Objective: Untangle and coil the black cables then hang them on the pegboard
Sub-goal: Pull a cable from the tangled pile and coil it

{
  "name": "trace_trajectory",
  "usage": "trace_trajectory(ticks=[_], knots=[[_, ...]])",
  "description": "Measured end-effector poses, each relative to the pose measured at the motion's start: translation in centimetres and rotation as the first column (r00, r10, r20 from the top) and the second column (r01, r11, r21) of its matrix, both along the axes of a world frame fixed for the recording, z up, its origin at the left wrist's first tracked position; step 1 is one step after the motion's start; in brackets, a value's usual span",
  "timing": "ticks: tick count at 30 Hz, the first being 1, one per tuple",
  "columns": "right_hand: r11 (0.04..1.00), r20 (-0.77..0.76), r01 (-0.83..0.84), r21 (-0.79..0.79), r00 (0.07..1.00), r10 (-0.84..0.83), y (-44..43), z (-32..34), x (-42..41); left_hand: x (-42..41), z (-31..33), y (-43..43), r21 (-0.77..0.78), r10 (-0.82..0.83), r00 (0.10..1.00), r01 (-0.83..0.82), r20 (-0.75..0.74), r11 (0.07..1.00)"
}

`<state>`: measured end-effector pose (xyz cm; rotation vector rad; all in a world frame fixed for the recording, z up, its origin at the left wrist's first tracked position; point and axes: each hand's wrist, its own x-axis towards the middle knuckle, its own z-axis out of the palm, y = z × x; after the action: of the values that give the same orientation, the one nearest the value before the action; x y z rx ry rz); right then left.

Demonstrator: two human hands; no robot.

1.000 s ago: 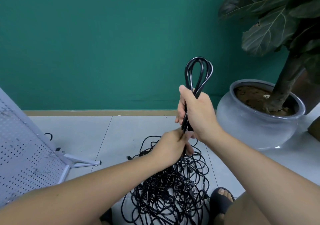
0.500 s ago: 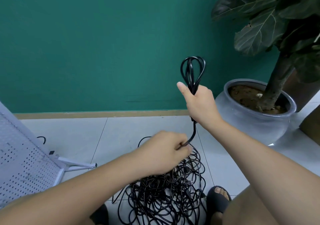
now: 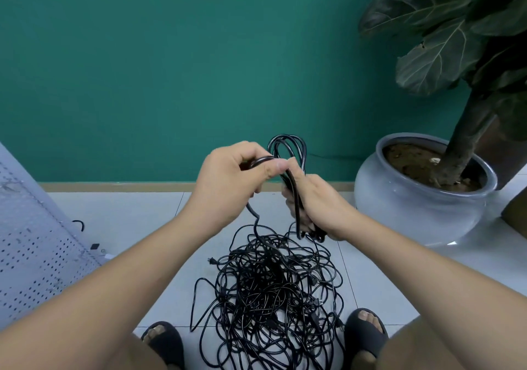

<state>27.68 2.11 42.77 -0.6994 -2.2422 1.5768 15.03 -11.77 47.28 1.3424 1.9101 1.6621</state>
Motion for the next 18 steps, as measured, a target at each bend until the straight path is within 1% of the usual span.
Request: trace_trajectory(ticks=[3, 5, 7, 10, 12, 15, 18], knots=[[0.985, -0.091, -0.082, -0.149, 0.993, 0.069, -1.5, 0.2, 0.3, -0.2, 0.3, 0.1, 0.043, 0.021, 0.999, -0.022, 0.034, 0.999], [0.964, -0.155, -0.16, -0.213, 0.979, 0.129, -2.3, 0.3, 0.6, -0.4, 0.5, 0.2, 0.074, 0.048, 0.999, -0.049, 0.015, 0.996], [0.97, -0.143, -0.182, -0.16, 0.977, 0.16, -2.6, 0.2, 0.8, -0.4, 0.5, 0.3, 0.1, 0.086, 0.995, -0.08, -0.049, 0.992], [0.99, -0.031, -0.142, 0.012, 0.989, 0.143, -3.0, 0.1, 0.7, 0.1, 0.6, 0.2, 0.137, 0.106, 0.982, -0.085, -0.156, 0.987], [0.993, 0.001, -0.108, 0.047, 0.994, 0.108, -3.2, 0.1, 0.6, 0.3, 0.5, 0.4, 0.162, 0.117, 0.974, -0.086, -0.193, 0.983], [0.989, -0.002, -0.087, 0.116, 0.996, 0.088, -3.3, 0.4, 0.6, 0.1, 0.0, 0.9, 0.198, 0.13, 0.976, -0.095, -0.172, 0.976], [0.98, 0.009, -0.104, 0.168, 0.995, 0.104, -3.4, 0.6, 0.6, -0.1, -0.3, 1.3, 0.157, 0.129, 0.989, -0.116, -0.072, 0.981]])
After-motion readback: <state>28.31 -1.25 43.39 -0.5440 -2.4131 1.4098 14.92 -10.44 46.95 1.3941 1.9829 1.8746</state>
